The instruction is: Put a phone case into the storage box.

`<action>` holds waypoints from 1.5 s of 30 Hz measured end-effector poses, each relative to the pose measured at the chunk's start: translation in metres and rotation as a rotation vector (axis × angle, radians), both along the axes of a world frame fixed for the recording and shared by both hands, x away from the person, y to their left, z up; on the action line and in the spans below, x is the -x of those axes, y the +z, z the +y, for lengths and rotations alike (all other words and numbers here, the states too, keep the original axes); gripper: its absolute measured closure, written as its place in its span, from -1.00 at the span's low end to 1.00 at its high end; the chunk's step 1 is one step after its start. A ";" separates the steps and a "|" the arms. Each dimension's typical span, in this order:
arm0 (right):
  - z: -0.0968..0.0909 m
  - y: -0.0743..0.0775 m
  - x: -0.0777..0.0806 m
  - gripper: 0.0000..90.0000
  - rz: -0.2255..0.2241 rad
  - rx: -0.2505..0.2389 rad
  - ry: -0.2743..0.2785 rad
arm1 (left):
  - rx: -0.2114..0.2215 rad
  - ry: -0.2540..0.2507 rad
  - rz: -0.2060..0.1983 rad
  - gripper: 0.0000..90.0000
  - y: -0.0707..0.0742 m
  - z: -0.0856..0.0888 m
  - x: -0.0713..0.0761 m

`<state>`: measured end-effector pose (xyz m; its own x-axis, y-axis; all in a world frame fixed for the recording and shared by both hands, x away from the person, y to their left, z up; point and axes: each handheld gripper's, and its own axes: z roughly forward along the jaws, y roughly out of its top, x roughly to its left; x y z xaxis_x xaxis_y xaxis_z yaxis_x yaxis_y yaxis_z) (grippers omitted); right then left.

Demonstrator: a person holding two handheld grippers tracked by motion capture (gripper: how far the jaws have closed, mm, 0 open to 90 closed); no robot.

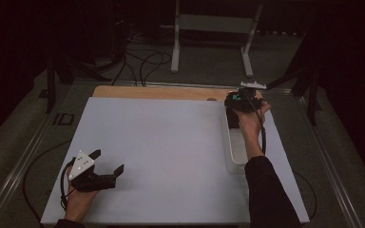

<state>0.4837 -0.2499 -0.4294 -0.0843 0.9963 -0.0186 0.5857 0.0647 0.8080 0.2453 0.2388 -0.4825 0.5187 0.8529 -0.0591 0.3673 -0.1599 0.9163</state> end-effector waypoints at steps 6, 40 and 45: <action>-0.004 -0.003 -0.001 -0.84 0.011 -0.032 0.011 | 0.003 0.001 -0.001 -0.99 0.000 0.000 0.000; 0.000 0.024 0.042 -0.83 -0.093 -0.080 0.193 | 0.005 0.002 -0.001 -0.99 0.000 0.000 0.000; 0.002 0.025 0.053 -0.83 -0.099 -0.069 0.231 | 0.006 0.004 -0.001 -0.99 0.000 0.000 0.000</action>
